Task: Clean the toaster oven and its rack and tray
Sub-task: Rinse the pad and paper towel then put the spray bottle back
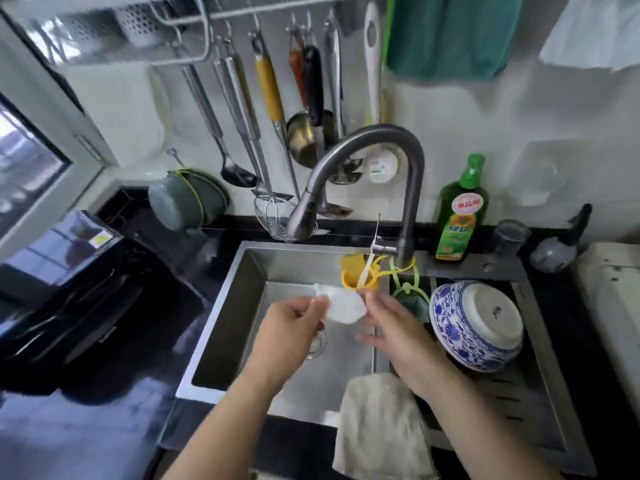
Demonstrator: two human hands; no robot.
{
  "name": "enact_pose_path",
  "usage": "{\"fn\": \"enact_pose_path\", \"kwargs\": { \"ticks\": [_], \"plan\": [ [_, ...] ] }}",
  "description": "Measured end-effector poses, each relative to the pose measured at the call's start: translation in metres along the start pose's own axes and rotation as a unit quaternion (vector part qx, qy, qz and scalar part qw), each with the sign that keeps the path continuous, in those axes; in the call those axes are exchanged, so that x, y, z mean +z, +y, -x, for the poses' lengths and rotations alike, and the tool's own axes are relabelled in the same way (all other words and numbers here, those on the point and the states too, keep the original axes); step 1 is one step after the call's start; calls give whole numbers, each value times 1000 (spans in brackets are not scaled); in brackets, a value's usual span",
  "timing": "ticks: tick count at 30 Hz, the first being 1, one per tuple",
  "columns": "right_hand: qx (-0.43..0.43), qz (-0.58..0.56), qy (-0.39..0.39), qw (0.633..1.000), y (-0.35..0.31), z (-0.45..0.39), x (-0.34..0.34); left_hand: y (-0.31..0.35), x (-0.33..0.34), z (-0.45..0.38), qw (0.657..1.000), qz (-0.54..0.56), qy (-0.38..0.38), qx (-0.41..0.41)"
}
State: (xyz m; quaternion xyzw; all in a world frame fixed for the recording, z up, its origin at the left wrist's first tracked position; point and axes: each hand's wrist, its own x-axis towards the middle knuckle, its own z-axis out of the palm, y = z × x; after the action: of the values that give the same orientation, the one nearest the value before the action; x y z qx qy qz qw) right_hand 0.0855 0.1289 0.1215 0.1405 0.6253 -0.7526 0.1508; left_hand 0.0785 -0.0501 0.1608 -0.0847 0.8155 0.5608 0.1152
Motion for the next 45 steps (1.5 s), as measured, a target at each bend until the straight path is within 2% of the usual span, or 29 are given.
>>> {"fn": "enact_pose_path", "kwargs": {
  "ticks": [2,4,6,8,9,11,12,13,15,16,18,21,23,24,25,27,28,30,32,34,39,41,43,45],
  "plan": [
    [-38,47,-77,995,-9,3,9,6,-12,2,998,-50,-22,35],
    [-56,67,-32,996,-14,0,14,7,-21,3,997,-53,-29,46],
    [9,-76,36,996,-16,-5,14,7,-25,4,999,-11,-31,30],
    [100,-241,19,965,-16,-3,12,4,-21,4,992,116,-54,-13],
    [124,-284,-4,951,-17,1,12,4,-18,4,976,200,-69,-47],
    [117,-308,-38,944,-16,7,13,1,-14,4,921,352,-106,-126],
    [99,-313,-44,944,-15,9,12,-1,-12,4,897,400,-112,-155],
    [78,-309,-44,947,-15,9,10,-6,-8,3,888,411,-111,-174],
    [45,-255,-47,965,-15,7,5,-12,4,4,920,334,-82,-187],
    [33,-187,-42,981,-16,7,4,-16,10,5,934,300,-65,-181],
    [11,-40,-32,999,-19,8,1,-18,19,8,945,272,-80,-160],
    [-19,76,-57,995,-30,12,-4,-15,19,12,964,209,-144,-77],
    [-54,117,-23,991,-38,12,-11,-15,13,10,972,178,-150,-24],
    [-63,101,-10,993,-41,11,-16,-14,10,10,974,174,-144,-3],
    [-61,74,-16,995,-43,11,-20,-11,7,10,976,172,-135,20],
    [-56,81,-92,991,-45,16,-26,0,-1,14,978,152,-113,82],
    [-67,120,-128,982,-45,20,-28,5,-4,17,978,137,-99,119],
    [-105,200,-154,962,-46,24,-31,13,-10,19,977,99,-80,171],
    [-125,250,-136,950,-53,26,-31,17,-15,15,979,46,-88,178],
    [-97,228,-120,961,-60,30,-29,19,-19,11,981,3,-100,164],
    [-166,230,-107,953,-68,41,-28,29,-20,13,974,172,-117,95],
    [-158,187,-89,965,-67,40,-28,31,-18,16,966,218,-127,58],
    [-145,177,13,973,-61,35,-25,34,-18,18,958,249,-140,13],
    [-192,219,162,943,-52,36,-21,34,-16,18,954,262,-144,-19]
  ]
}}
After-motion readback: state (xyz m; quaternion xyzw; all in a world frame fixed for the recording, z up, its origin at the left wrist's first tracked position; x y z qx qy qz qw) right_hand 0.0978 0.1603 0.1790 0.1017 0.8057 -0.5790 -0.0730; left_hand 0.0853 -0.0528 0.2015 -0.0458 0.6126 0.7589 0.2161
